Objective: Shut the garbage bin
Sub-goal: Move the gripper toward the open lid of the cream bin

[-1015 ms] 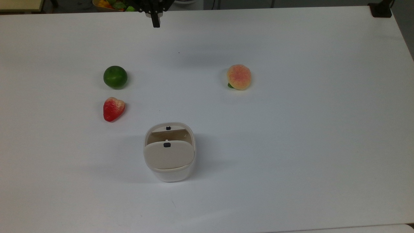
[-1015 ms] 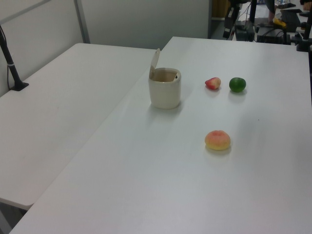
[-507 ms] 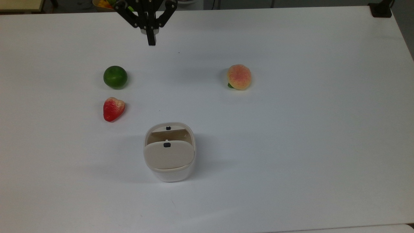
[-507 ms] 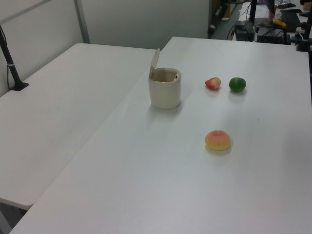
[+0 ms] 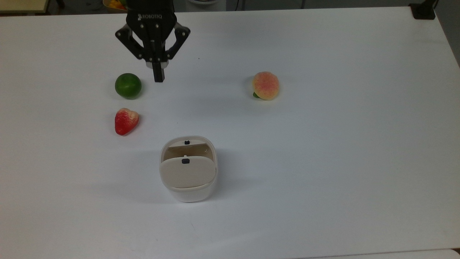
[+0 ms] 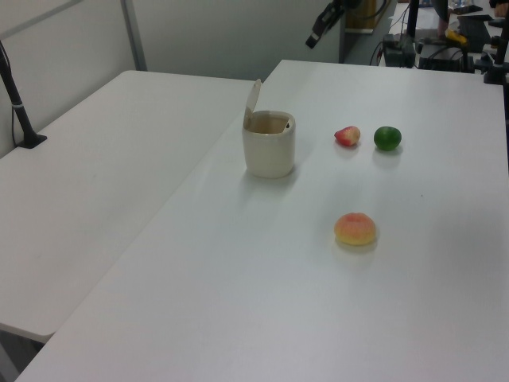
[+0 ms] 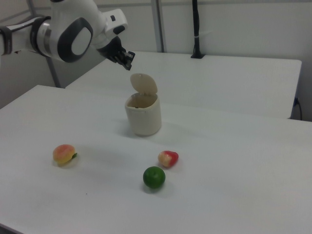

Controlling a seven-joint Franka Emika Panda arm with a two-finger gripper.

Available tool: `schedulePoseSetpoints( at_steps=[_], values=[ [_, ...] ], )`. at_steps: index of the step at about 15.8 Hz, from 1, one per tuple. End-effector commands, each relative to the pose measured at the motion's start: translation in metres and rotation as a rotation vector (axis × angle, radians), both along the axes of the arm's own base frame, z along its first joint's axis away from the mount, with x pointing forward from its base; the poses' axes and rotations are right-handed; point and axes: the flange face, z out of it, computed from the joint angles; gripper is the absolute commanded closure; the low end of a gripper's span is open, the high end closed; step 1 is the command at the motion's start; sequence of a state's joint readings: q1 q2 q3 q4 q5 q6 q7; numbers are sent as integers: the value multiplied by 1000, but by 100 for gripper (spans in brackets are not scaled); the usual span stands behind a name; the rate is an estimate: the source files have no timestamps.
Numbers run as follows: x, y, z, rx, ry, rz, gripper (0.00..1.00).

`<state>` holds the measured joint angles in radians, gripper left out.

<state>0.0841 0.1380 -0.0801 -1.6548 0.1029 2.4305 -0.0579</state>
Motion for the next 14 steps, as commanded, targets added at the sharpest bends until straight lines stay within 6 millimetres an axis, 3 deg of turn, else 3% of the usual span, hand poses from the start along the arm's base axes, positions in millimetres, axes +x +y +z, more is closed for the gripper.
schedulePoseSetpoints(
  at_steps=[1,10,14],
  values=[
    [26,6,-6,19,-31,-17,100],
    [82,19,-27,62,-168,-85,100],
    [100,21,-57,52,-224,-83,100]
  ],
)
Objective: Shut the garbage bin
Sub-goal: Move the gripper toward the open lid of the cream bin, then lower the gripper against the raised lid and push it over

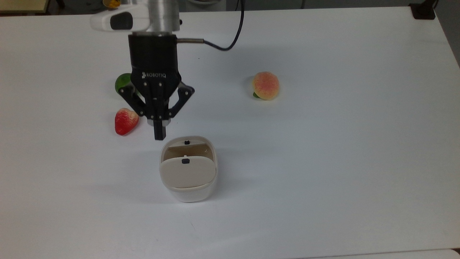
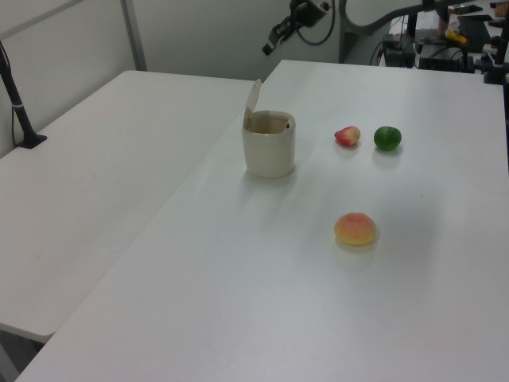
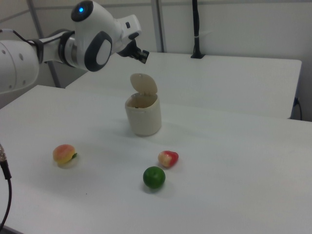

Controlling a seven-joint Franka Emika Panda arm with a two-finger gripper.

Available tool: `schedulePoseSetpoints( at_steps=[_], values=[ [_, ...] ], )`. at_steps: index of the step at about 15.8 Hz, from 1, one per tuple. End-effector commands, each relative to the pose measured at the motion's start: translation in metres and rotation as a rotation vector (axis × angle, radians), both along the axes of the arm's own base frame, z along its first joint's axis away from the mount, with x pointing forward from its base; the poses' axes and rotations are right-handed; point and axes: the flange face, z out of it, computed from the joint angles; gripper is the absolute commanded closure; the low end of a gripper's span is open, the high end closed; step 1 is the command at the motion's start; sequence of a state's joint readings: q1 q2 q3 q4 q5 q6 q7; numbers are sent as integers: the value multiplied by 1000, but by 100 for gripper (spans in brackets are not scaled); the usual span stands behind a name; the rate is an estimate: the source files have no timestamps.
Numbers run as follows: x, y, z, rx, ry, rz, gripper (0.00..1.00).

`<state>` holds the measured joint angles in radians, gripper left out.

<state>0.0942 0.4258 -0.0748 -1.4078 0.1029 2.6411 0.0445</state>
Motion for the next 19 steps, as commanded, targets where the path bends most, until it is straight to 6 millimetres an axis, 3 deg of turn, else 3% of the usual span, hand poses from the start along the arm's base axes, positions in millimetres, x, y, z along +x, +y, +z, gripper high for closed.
schedulePoseSetpoints(
  at_steps=[1,3,8,11,15,19],
  values=[
    [20,4,-25,2,-71,-11,100],
    [22,15,-30,1,-76,3,100],
    [26,18,-42,5,-86,1,100],
    [30,26,-60,-3,-80,15,100],
    [29,25,-65,1,-69,14,100],
    [18,18,-54,2,-49,7,100]
  ],
)
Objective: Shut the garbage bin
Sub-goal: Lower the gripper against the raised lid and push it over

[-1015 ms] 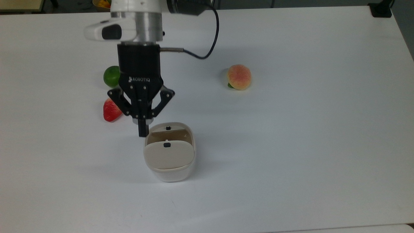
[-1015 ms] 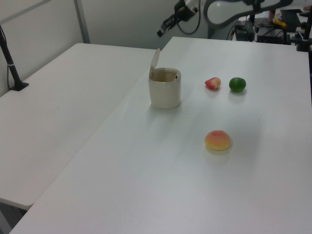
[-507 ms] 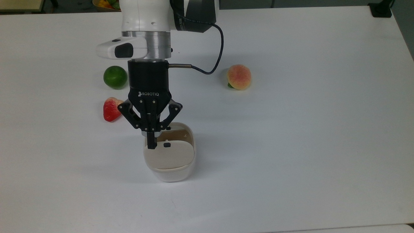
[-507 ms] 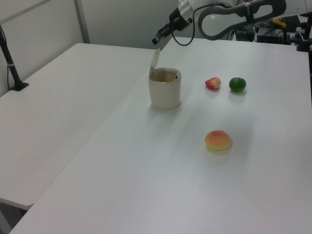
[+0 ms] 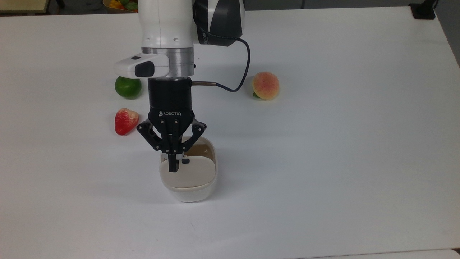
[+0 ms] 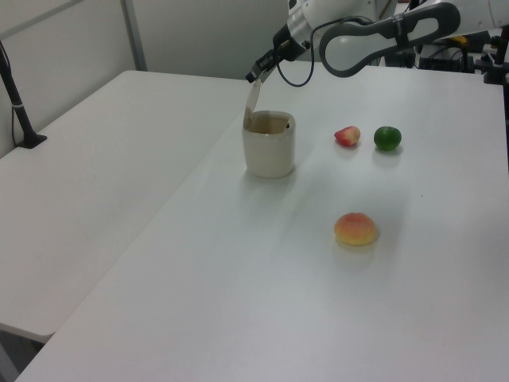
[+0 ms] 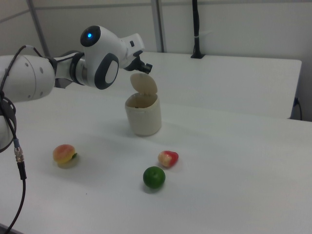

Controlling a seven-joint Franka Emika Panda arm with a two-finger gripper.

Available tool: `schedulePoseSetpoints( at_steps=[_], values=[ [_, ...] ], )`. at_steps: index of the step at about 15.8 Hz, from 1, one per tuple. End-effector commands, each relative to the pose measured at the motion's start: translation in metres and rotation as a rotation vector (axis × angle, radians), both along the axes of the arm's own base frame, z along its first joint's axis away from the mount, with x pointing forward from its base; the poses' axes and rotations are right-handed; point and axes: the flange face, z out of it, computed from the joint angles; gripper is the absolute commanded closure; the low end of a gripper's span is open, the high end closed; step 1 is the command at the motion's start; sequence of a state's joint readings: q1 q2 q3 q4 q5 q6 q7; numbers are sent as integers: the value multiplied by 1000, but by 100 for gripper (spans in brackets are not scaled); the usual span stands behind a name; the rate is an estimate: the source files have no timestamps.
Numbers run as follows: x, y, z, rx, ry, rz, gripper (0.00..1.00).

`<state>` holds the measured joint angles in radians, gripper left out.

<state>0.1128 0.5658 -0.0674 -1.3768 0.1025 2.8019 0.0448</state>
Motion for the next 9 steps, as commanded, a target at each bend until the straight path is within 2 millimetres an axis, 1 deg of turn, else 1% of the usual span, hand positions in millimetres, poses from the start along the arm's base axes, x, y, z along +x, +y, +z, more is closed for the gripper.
schedulePoseSetpoints(
  at_steps=[1,2,3,4,8,9],
  values=[
    [-16,-6,11,9,28,-10,100],
    [-21,-7,10,12,47,-7,100],
    [-24,-3,7,10,66,15,100],
    [-25,-6,9,8,81,27,100],
    [-30,-5,5,-13,168,68,100],
    [-31,-5,8,-14,175,71,100]
  ],
)
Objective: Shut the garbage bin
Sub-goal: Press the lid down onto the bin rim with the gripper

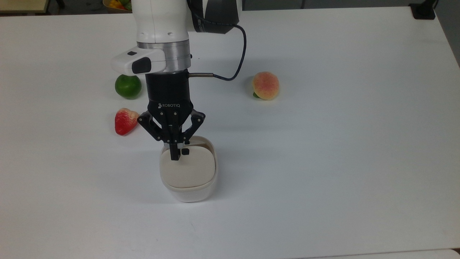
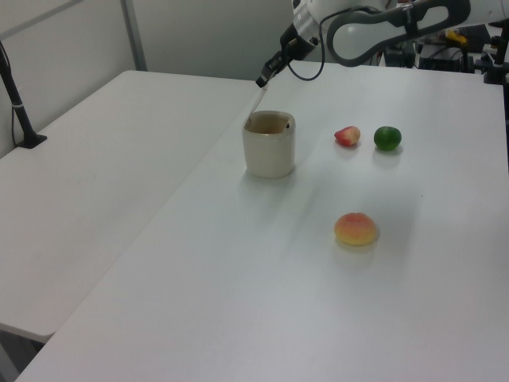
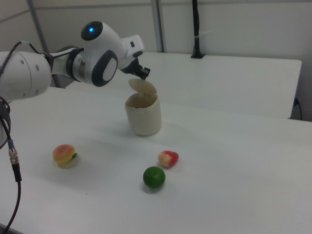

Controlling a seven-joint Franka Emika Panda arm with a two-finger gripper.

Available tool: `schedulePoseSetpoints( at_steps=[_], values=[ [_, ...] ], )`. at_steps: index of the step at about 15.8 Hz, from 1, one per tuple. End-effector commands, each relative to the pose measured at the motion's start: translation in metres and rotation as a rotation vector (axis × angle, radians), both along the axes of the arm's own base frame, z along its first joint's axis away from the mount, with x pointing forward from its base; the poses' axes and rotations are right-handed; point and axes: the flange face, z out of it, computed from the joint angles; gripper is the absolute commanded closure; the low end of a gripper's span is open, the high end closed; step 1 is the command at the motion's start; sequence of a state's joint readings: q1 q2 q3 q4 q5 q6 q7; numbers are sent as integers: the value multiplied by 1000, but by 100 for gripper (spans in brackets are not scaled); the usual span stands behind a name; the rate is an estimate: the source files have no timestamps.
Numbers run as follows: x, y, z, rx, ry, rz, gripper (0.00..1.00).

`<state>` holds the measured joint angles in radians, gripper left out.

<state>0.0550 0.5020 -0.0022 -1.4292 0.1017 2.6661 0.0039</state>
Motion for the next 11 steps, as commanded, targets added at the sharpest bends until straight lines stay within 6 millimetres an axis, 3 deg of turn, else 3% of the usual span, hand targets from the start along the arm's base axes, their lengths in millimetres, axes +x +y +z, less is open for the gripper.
schedulePoseSetpoints(
  at_steps=[1,5,11],
  values=[
    [-18,2,7,-17,73,40,100],
    [-23,6,0,-41,149,85,100],
    [-30,8,-34,-61,214,114,100]
  ],
)
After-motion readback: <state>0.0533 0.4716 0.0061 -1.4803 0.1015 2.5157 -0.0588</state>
